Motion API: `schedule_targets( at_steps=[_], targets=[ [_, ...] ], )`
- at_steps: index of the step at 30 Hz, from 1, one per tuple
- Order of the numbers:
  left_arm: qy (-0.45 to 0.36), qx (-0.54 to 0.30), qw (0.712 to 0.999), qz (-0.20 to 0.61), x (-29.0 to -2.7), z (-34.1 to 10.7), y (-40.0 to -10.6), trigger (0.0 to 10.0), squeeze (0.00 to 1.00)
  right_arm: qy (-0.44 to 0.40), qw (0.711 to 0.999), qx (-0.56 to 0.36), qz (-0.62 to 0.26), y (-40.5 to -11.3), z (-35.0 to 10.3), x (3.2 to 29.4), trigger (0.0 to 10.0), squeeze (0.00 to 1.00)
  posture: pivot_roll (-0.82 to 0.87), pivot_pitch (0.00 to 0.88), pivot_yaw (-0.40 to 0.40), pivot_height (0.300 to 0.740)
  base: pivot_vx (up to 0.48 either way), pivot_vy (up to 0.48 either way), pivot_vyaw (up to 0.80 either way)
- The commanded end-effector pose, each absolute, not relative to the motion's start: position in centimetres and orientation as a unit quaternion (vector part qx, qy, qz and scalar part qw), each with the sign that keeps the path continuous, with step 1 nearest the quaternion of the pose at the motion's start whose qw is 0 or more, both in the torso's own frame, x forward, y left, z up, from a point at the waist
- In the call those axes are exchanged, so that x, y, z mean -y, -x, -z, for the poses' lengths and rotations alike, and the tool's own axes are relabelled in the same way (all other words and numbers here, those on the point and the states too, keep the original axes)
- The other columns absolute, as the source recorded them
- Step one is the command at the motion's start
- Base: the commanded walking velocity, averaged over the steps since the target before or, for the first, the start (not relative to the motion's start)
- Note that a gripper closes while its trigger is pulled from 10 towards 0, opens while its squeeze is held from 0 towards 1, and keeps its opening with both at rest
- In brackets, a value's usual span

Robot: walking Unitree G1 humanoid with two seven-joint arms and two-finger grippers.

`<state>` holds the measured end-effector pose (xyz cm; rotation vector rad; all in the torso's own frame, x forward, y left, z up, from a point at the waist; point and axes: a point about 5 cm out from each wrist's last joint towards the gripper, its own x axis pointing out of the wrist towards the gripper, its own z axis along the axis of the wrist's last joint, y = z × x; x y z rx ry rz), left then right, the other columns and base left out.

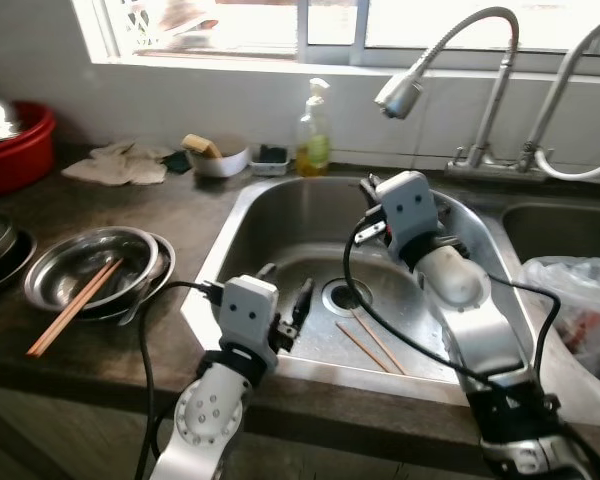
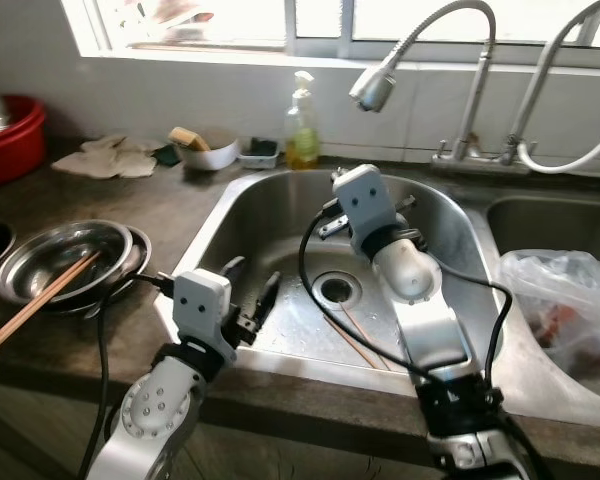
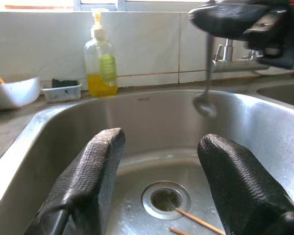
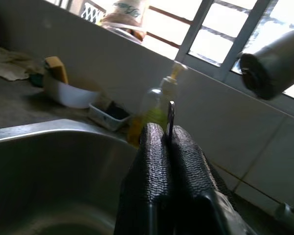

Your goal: Kitchen organization

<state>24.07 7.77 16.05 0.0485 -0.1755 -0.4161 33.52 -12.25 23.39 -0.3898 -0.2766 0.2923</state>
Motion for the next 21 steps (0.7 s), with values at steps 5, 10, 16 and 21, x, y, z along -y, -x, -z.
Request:
schedule_targets(
  at_steps=[5, 10, 16, 21],
  targets=[
    [-0.027, 0.085, 0.975, 0.202, -7.7, -16.2, -23.4, 10.0, 0.0, 0.234, 0.952, 0.042, -0.192, -35.2, -20.1, 11.8, 10.0, 0.0, 0.17, 0.088, -0.053, 0.74, 0.0, 0.0, 0.0],
    [-0.027, 0.076, 0.977, 0.197, -7.9, -15.9, -23.0, 10.0, 0.0, 0.265, 0.938, -0.003, -0.222, -35.7, -18.5, 11.4, 10.0, 0.0, 0.18, 0.107, -0.06, 0.74, 0.0, 0.0, 0.0],
    [-0.03, 0.073, 0.978, 0.193, -8.1, -16.0, -22.5, 10.0, 0.0, 0.269, 0.928, -0.043, -0.253, -35.4, -16.6, 11.2, 10.0, 0.0, 0.19, 0.128, -0.065, 0.74, 0.0, 0.0, 0.0],
    [-0.03, 0.069, 0.979, 0.191, -8.1, -15.8, -22.2, 10.0, 0.0, 0.289, 0.909, -0.064, -0.293, -34.5, -15.1, 10.9, 10.0, 0.13, 0.2, 0.13, -0.075, 0.74, 0.0, 0.0, 0.0]
  ],
)
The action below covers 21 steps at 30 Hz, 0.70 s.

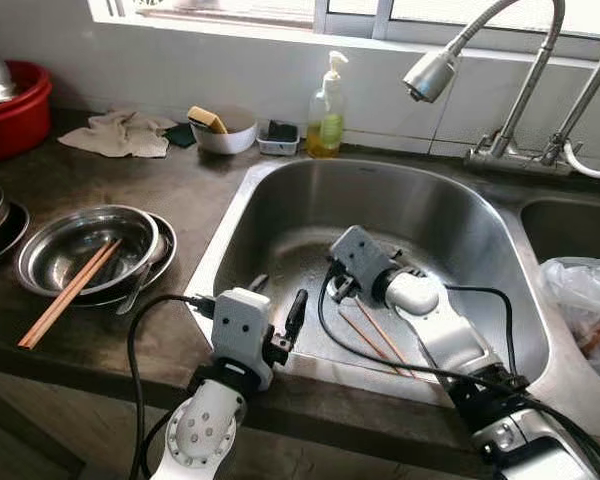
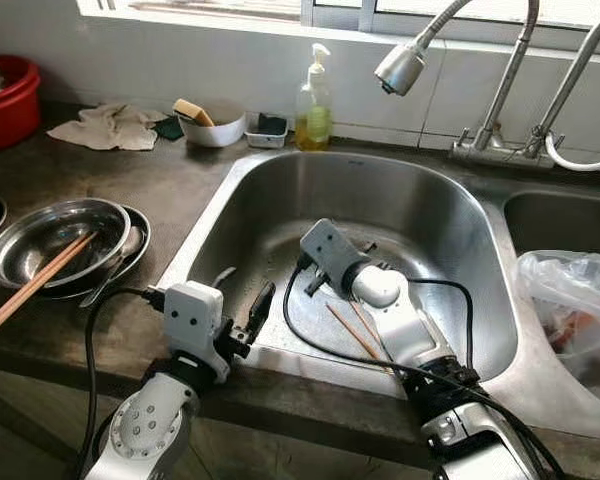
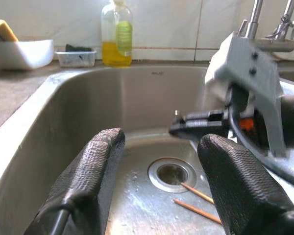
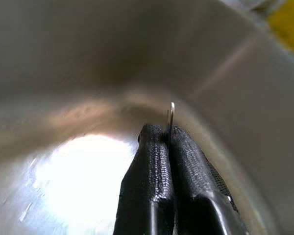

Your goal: Kitchen organization

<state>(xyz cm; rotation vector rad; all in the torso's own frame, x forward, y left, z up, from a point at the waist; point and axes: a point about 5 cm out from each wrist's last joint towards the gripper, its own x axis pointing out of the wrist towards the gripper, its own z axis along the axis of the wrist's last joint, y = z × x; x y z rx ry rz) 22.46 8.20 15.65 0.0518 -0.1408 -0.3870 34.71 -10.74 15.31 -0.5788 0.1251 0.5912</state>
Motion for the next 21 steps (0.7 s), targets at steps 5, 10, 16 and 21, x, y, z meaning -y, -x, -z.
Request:
schedule_targets(
  at_steps=[5, 10, 16, 21],
  targets=[
    [-0.028, 0.066, 0.979, 0.192, -7.9, -15.8, -22.0, 10.0, 0.0, 0.289, 0.91, -0.065, -0.289, -34.3, -14.7, 11.0, 10.0, 1.0, 0.2, 0.129, -0.077, 0.74, 0.0, 0.0, 0.0],
    [-0.027, 0.066, 0.978, 0.194, -7.8, -15.8, -22.1, 10.0, 0.0, 0.284, 0.916, -0.059, -0.277, -34.3, -14.9, 11.1, 10.0, 1.0, 0.2, 0.121, -0.073, 0.74, 0.0, 0.0, 0.0],
    [-0.028, 0.068, 0.978, 0.197, -7.8, -15.8, -22.3, 10.0, 0.0, 0.285, 0.924, -0.04, -0.25, -34.1, -15.5, 11.5, 10.0, 0.0, 0.2, 0.101, -0.069, 0.74, 0.0, 0.0, 0.0],
    [-0.033, 0.069, 0.978, 0.193, -8.1, -15.8, -22.8, 10.0, 0.0, 0.253, 0.945, 0.005, -0.206, -33.5, -16.9, 12.0, 10.0, 0.0, 0.19, 0.086, -0.061, 0.74, 0.0, 0.0, 0.0]
  ],
)
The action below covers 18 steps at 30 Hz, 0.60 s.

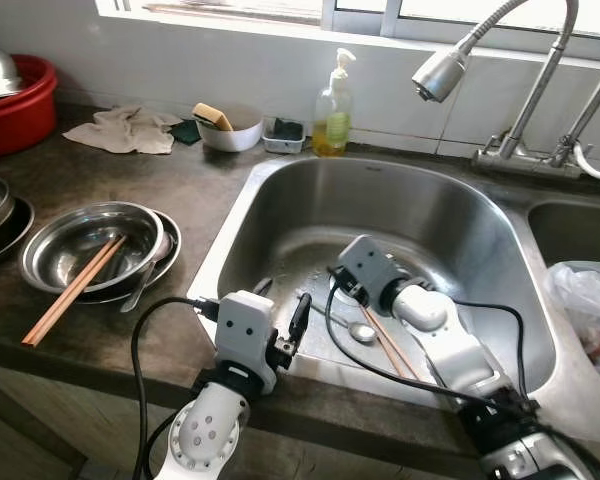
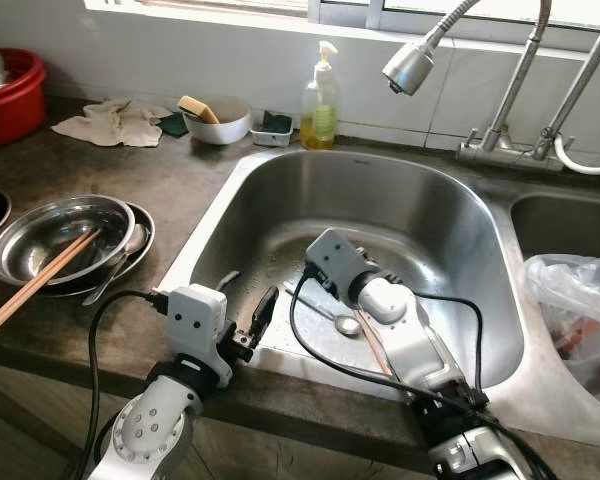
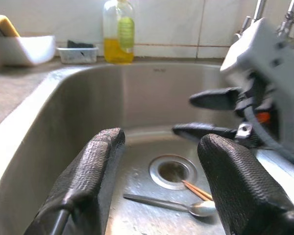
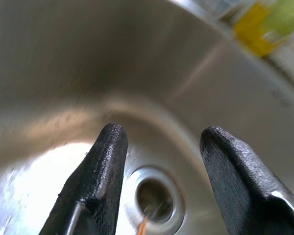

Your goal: Kitchen organization

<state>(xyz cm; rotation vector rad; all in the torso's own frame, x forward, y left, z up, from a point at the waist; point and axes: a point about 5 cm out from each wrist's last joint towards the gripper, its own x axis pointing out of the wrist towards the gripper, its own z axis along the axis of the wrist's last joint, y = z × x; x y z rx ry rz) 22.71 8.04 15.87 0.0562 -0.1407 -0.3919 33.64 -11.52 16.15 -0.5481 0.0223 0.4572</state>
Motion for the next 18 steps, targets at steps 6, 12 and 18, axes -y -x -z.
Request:
schedule_targets(
  at_steps=[6, 12, 18],
  targets=[
    [-0.036, 0.071, 0.978, 0.195, -8.1, -15.8, -22.8, 10.0, 0.0, 0.222, 0.959, 0.07, -0.164, -32.0, -19.8, 12.1, 10.0, 0.0, 0.18, 0.07, -0.046, 0.74, 0.0, 0.0, 0.0],
    [-0.035, 0.072, 0.978, 0.194, -8.3, -15.8, -23.1, 10.0, 0.0, 0.173, 0.968, 0.128, -0.127, -29.6, -20.9, 13.0, 10.0, 0.0, 0.16, 0.064, -0.04, 0.74, 0.0, 0.0, 0.0],
    [-0.036, 0.072, 0.978, 0.193, -8.3, -15.7, -23.2, 10.0, 0.0, 0.134, 0.975, 0.154, -0.084, -27.8, -21.9, 14.2, 10.0, 0.0, 0.15, 0.056, -0.035, 0.74, 0.0, 0.0, 0.0]
  ],
)
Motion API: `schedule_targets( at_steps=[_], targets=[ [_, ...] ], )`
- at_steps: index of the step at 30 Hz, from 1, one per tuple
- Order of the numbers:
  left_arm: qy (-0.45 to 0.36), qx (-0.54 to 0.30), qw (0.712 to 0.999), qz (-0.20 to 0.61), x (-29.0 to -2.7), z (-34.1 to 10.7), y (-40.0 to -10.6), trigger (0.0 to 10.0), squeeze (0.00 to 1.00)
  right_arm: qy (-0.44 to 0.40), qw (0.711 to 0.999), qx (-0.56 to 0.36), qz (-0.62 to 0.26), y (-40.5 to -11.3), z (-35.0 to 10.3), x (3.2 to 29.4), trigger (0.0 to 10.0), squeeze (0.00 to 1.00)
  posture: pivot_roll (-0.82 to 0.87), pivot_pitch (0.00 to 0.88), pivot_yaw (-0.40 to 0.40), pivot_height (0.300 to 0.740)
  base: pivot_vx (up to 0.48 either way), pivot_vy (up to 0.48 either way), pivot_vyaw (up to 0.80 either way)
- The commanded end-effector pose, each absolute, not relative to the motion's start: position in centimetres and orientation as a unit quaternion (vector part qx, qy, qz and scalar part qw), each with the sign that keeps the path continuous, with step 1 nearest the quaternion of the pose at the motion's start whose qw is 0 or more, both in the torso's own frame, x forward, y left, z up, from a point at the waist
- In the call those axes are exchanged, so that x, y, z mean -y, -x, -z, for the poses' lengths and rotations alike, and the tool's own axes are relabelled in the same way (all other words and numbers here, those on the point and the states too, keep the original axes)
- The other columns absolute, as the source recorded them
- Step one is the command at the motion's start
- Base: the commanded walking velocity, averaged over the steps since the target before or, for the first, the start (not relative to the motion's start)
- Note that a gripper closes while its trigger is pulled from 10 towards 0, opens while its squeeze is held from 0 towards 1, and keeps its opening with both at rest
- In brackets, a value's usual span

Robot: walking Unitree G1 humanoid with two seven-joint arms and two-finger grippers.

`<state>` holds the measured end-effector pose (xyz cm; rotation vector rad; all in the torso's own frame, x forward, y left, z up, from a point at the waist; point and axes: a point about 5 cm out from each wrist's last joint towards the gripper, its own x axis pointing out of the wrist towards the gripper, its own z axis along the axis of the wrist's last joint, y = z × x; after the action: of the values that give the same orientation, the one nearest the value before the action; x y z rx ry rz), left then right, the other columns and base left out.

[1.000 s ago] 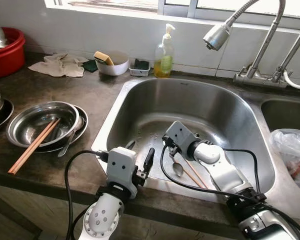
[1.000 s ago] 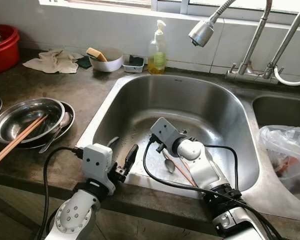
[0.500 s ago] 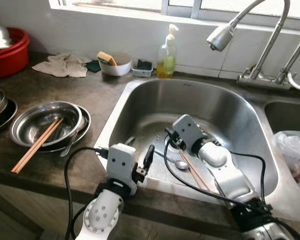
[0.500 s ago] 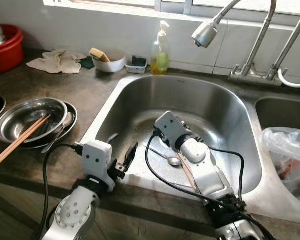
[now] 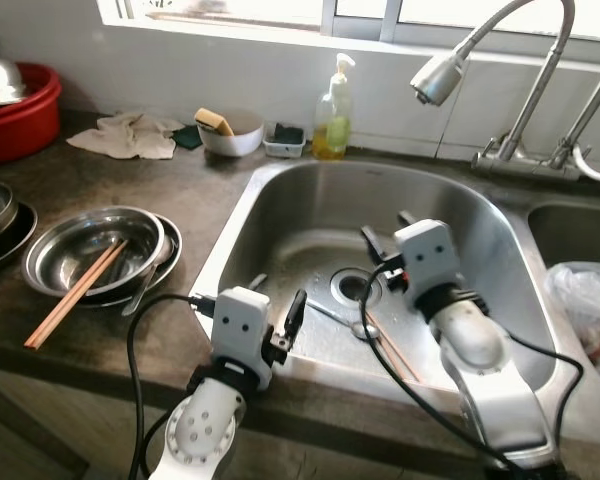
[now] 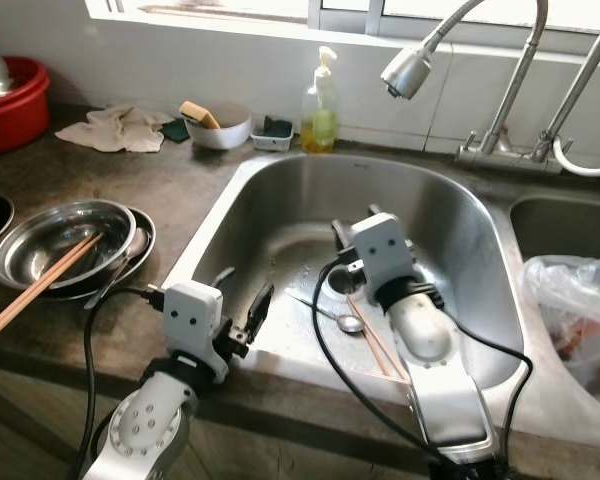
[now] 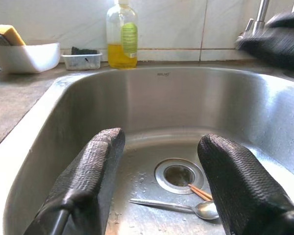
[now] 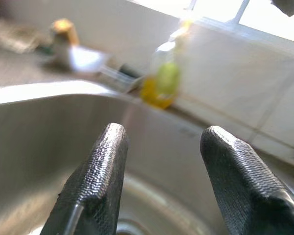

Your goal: Kitchen organization

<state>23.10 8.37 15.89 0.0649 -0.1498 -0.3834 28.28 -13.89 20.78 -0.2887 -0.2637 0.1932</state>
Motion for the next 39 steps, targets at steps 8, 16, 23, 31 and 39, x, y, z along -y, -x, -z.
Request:
schedule_targets(
  at_steps=[8, 16, 23, 31, 39],
  targets=[
    [-0.037, 0.079, 0.978, 0.191, -8.5, -15.9, -23.5, 10.0, 0.0, 0.087, 0.98, 0.179, -0.023, -25.1, -22.0, 14.9, 10.0, 0.0, 0.13, 0.052, -0.021, 0.74, 0.0, 0.0, 0.0],
    [-0.041, 0.08, 0.977, 0.194, -8.7, -15.8, -23.2, 10.0, 0.0, 0.062, 0.985, 0.152, -0.043, -23.3, -20.7, 14.1, 10.0, 0.0, 0.13, 0.045, -0.011, 0.74, 0.0, 0.0, 0.0],
    [-0.049, 0.084, 0.975, 0.2, -8.7, -16.0, -22.6, 10.0, 0.0, 0.041, 0.986, 0.149, -0.066, -23.1, -20.7, 13.8, 10.0, 0.0, 0.14, 0.042, -0.006, 0.74, 0.0, 0.0, 0.0],
    [-0.053, 0.088, 0.976, 0.194, -9.0, -16.0, -22.4, 10.0, 0.0, 0.033, 0.985, 0.149, -0.077, -23.3, -20.7, 13.4, 10.0, 0.0, 0.15, 0.037, -0.018, 0.74, 0.0, 0.0, 0.0],
    [-0.057, 0.089, 0.974, 0.2, -8.5, -15.9, -22.5, 10.0, 0.0, 0.036, 0.985, 0.153, -0.071, -24.0, -21.0, 13.6, 10.0, 0.0, 0.15, 0.034, -0.019, 0.74, -0.061, 0.0, 0.0]
  ],
)
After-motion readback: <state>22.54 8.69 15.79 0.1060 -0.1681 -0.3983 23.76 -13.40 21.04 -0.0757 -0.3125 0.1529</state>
